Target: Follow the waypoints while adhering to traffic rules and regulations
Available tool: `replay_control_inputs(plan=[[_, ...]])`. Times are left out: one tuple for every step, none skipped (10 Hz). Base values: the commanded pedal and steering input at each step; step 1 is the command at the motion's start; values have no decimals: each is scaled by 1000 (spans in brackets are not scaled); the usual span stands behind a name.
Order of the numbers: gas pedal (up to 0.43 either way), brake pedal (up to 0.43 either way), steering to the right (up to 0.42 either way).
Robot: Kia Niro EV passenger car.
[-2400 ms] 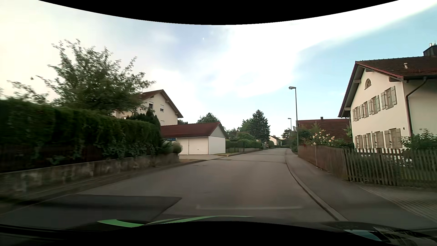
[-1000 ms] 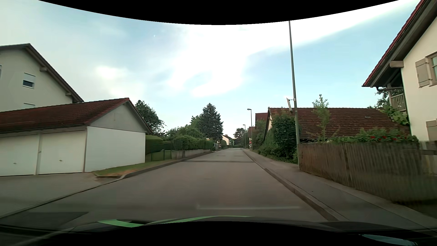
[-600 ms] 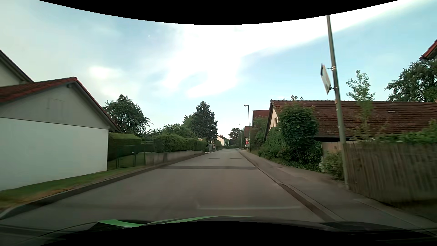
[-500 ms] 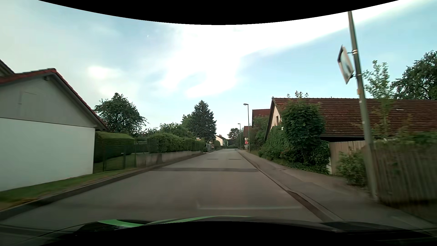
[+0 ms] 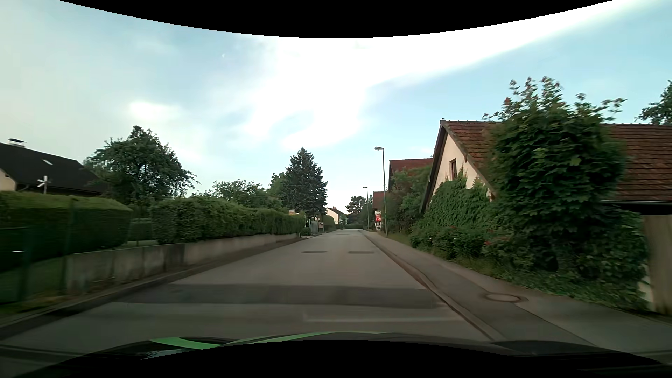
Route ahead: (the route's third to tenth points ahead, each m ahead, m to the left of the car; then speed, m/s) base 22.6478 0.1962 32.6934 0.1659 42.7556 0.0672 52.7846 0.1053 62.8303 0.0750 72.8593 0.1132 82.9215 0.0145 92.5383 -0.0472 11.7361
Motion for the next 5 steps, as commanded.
replay_control_inputs(plan=[[209,0,4],[209,0,4],[209,0,0],[209,0,0],[209,0,0]])
